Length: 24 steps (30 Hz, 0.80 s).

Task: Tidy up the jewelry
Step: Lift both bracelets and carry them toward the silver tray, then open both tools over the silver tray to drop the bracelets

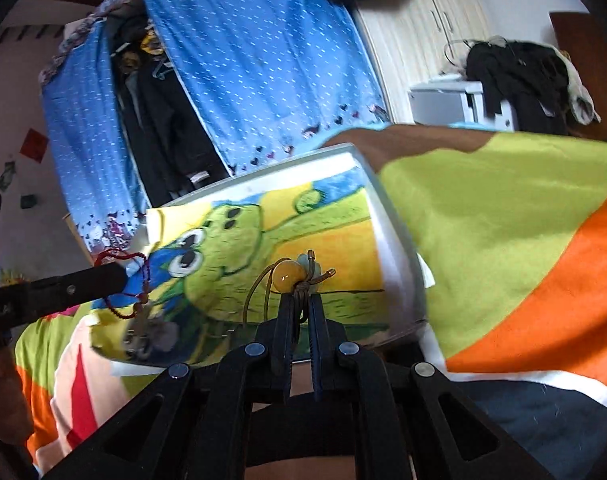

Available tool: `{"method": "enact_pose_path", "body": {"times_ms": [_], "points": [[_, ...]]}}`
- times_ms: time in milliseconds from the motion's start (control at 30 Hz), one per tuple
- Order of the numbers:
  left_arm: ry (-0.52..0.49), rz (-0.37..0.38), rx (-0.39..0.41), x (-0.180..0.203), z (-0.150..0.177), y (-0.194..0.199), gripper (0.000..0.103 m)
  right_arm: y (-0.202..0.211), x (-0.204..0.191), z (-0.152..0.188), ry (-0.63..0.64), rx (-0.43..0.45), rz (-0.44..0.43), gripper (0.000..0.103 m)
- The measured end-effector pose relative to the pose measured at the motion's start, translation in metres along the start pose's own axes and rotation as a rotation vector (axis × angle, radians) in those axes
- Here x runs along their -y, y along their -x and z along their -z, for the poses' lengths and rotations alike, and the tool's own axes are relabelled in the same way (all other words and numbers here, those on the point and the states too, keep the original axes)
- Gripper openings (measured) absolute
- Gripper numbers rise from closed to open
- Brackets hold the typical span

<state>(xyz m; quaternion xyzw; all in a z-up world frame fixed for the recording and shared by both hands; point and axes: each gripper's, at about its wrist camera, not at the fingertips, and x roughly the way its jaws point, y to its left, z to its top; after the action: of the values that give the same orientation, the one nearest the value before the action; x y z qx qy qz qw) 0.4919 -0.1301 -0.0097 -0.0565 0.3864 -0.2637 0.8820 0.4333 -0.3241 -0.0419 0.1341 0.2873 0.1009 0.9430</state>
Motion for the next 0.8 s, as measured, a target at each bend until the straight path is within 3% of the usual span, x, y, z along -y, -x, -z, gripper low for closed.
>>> {"method": "enact_pose_path", "body": {"times_ms": [233, 433, 533, 600, 667, 800], "points": [[0.004, -0.044, -0.065, -0.007, 0.012, -0.025, 0.002, -0.008, 0.022, 0.001, -0.082, -0.035, -0.001, 0.008], [0.005, -0.122, -0.1, -0.011, 0.017, -0.027, 0.003, -0.01, 0.019, 0.004, -0.056, -0.059, 0.029, 0.01], [-0.017, -0.185, -0.114, -0.009, 0.018, -0.027, 0.021, -0.01, 0.018, 0.004, -0.043, -0.066, 0.043, 0.01], [-0.019, -0.207, -0.108, -0.007, 0.02, -0.024, 0.049, -0.009, 0.018, 0.004, -0.042, -0.067, 0.047, 0.013], [-0.016, -0.226, -0.078, -0.006, 0.021, -0.017, 0.056, -0.008, 0.019, 0.003, -0.042, -0.066, 0.056, 0.021], [-0.002, -0.263, -0.065, -0.003, 0.021, -0.005, 0.057, -0.002, 0.02, 0.001, -0.035, -0.054, 0.071, 0.026]]}}
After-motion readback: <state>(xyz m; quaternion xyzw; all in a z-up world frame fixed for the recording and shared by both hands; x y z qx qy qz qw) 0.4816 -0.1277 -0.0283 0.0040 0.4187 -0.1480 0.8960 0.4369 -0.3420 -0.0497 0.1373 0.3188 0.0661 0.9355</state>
